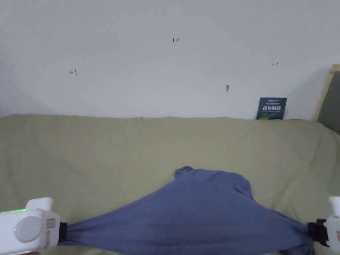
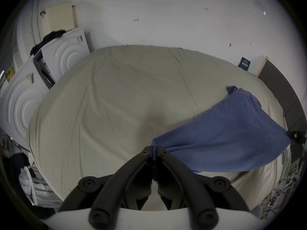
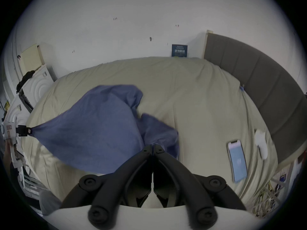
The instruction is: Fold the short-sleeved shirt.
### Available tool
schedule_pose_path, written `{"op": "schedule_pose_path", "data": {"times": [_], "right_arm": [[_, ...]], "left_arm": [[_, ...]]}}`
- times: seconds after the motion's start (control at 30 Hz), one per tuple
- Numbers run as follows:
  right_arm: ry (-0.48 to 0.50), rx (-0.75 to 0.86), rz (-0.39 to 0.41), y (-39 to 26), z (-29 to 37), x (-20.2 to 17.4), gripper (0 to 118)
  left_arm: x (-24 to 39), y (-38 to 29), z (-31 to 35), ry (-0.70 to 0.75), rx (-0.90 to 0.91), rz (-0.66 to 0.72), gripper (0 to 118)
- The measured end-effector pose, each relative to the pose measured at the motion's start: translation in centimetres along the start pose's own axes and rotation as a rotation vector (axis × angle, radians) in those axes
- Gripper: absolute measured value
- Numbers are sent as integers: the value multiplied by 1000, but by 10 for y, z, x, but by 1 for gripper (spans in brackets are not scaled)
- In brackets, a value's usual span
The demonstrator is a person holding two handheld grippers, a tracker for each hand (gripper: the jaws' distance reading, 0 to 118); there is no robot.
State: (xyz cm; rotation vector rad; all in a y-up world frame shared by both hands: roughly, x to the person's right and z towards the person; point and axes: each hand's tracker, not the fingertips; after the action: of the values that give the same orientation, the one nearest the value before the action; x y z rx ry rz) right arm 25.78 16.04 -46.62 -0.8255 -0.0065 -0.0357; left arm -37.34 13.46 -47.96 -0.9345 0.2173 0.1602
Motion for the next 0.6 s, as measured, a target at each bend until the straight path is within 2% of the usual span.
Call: {"op": "schedule_pose_path", "data": {"times": [0.1, 0.23, 0.3, 0.43, 0.53, 0.6], "right_arm": [[29, -8, -70, -40, 21, 8, 1], [0, -27, -75, -79, 45, 10, 1], [27, -50, -123, -95, 52, 14, 1], [3, -75, -94, -122, 51, 14, 1], [9, -105, -152, -135, 55, 17, 1], [-4, -118, -154, -143, 49, 20, 1]], "left_arm": [[-7, -30, 16, -11, -8, 22, 0], [-18, -62, 22, -10, -26, 13, 0], [-22, -75, 27, -37, -39, 32, 0], [-19, -92, 32, -48, -54, 23, 0], [-19, -102, 30, -42, -70, 19, 0], [-23, -106, 24, -43, -86, 22, 0]]}}
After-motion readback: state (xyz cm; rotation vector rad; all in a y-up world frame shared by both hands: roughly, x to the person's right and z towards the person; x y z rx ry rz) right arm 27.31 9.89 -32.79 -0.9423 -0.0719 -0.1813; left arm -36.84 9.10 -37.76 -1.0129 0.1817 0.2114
